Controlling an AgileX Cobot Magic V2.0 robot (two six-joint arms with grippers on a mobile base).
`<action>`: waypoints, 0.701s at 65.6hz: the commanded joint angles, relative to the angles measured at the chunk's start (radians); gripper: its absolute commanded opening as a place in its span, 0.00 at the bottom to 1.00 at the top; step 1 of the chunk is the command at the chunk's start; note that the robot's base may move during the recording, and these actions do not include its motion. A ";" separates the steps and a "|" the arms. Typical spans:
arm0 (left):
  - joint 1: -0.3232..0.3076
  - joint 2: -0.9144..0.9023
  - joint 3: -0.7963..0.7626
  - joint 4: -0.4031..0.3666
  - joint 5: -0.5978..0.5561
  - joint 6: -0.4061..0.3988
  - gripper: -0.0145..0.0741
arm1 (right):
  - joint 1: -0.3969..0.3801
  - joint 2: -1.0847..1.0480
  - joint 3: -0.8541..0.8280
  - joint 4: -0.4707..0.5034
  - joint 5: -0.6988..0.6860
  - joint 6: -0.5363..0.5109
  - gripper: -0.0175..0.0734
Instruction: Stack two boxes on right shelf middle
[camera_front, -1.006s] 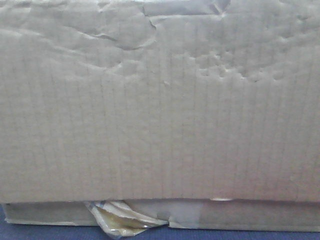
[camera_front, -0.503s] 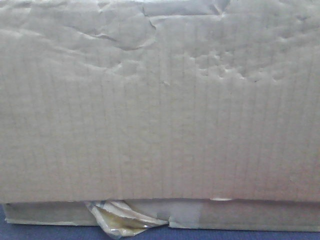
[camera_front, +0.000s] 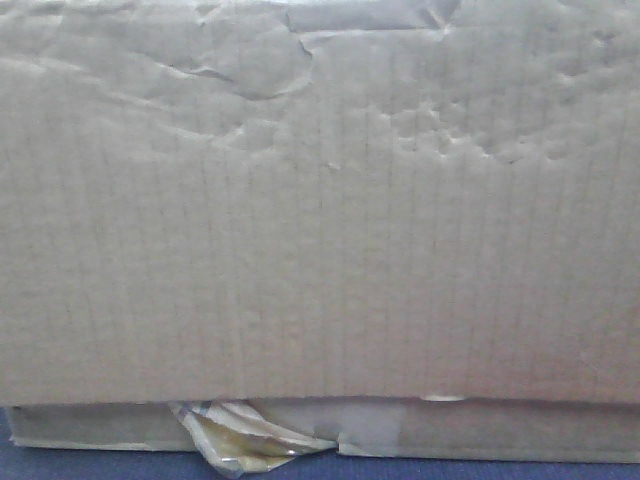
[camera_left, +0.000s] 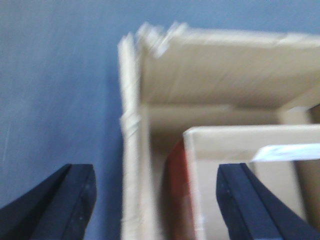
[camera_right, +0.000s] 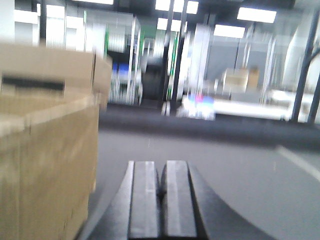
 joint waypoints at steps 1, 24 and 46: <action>0.026 -0.005 0.035 -0.014 -0.004 0.009 0.62 | -0.002 -0.002 -0.033 0.006 0.028 0.002 0.01; 0.112 0.018 0.060 -0.152 -0.004 0.124 0.62 | 0.001 0.141 -0.448 0.178 0.752 0.029 0.01; 0.112 0.038 0.084 -0.157 -0.004 0.130 0.62 | 0.001 0.186 -0.570 0.202 0.726 0.029 0.01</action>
